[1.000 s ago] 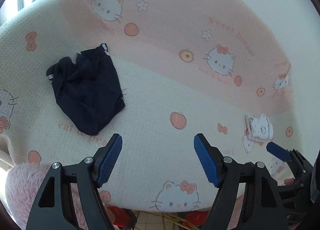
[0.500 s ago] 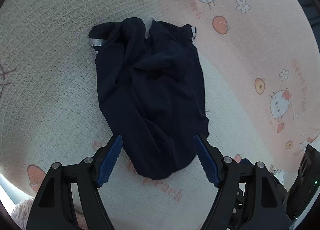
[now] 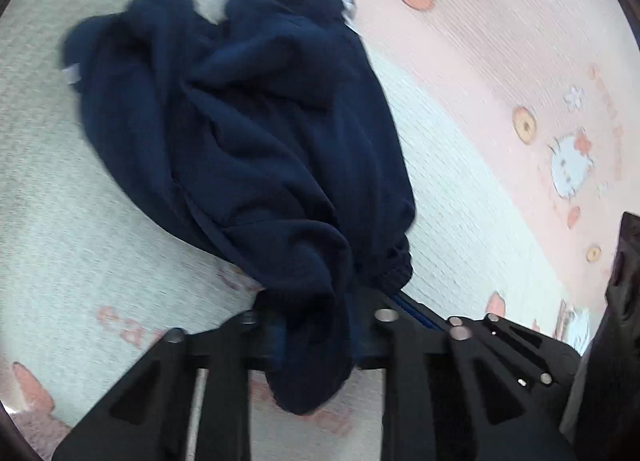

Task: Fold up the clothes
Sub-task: 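Reach both grippers to the navy striped shorts and grasp the waistband, then lift the navy shorts with both grippers and shake them out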

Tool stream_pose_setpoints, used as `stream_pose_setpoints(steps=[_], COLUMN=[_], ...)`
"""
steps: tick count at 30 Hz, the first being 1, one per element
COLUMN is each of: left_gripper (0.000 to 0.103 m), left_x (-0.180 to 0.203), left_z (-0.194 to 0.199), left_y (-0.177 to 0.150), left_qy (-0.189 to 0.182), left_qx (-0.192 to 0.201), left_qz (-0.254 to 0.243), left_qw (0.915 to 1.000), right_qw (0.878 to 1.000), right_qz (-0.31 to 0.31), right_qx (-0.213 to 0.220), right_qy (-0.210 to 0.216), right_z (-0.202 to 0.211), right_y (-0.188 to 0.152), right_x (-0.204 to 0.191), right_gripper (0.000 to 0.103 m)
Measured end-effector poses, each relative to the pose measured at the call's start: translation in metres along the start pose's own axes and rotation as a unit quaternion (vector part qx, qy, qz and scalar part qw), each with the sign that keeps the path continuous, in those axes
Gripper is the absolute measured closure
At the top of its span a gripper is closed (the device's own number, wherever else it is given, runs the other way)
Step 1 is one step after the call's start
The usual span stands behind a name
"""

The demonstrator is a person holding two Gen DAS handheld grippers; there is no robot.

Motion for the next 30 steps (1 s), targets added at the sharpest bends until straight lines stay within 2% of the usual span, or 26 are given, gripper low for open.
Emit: stream_pose_setpoints(steps=[1, 2, 5, 8, 10, 14, 18, 20, 22, 25, 27, 30], left_gripper=[0.092, 0.092, 0.093, 0.093, 0.093, 0.093, 0.093, 0.093, 0.093, 0.093, 0.093, 0.093], left_x=[0.005, 0.01, 0.037, 0.079, 0.109, 0.167, 0.206, 0.218, 0.223, 0.207, 0.196, 0.167], left_z=[-0.001, -0.001, 0.01, 0.027, 0.032, 0.047, 0.082, 0.111, 0.139, 0.132, 0.128, 0.111], left_y=[-0.001, -0.002, -0.01, -0.033, -0.054, -0.095, -0.119, -0.122, -0.123, -0.131, -0.136, -0.141], left_qy=[-0.002, -0.005, -0.053, -0.075, -0.088, -0.137, -0.206, -0.243, -0.278, -0.224, -0.187, -0.144], left_qx=[-0.002, -0.003, 0.001, 0.009, -0.002, -0.021, -0.028, -0.014, 0.004, 0.007, 0.008, -0.005], left_qz=[-0.005, -0.011, -0.046, -0.11, -0.141, -0.195, -0.216, -0.226, -0.231, -0.2, -0.179, -0.139], left_qw=[1.0, 0.9999, 0.9975, 0.991, 0.9861, 0.9709, 0.9541, 0.9432, 0.9325, 0.9538, 0.9658, 0.9797], right_qw=[1.0, 1.0, 0.999, 0.998, 0.996, 0.989, 0.974, 0.963, 0.952, 0.945, 0.942, 0.943], right_qz=[-0.004, -0.008, -0.019, -0.032, -0.05, -0.101, -0.172, -0.209, -0.224, -0.212, -0.218, -0.261], right_qx=[0.004, 0.008, 0.028, 0.055, 0.073, 0.103, 0.145, 0.169, 0.21, 0.247, 0.251, 0.194], right_qy=[0.002, 0.003, -0.003, -0.017, -0.02, -0.023, -0.028, -0.025, -0.004, -0.022, -0.043, -0.07], right_z=[0.006, 0.013, 0.043, 0.085, 0.115, 0.175, 0.239, 0.277, 0.319, 0.358, 0.357, 0.326], right_y=[-0.005, -0.011, -0.035, -0.063, -0.088, -0.143, -0.198, -0.217, -0.231, -0.24, -0.24, -0.248], right_x=[0.005, 0.009, 0.027, 0.047, 0.062, 0.095, 0.129, 0.136, 0.135, 0.129, 0.127, 0.146], right_gripper=[0.101, 0.101, 0.101, 0.101, 0.101, 0.101, 0.101, 0.101, 0.101, 0.1, 0.099, 0.097])
Point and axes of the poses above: each gripper's, at about its wrist camera, not at the fingertips, and z roughly against the way its jaws point, x to its right, y to its top, the point moved 1 cm from there along -z, roughly the way its jaws point, and after that the axes turned 1 degree about -y, right-handed, at the moved point
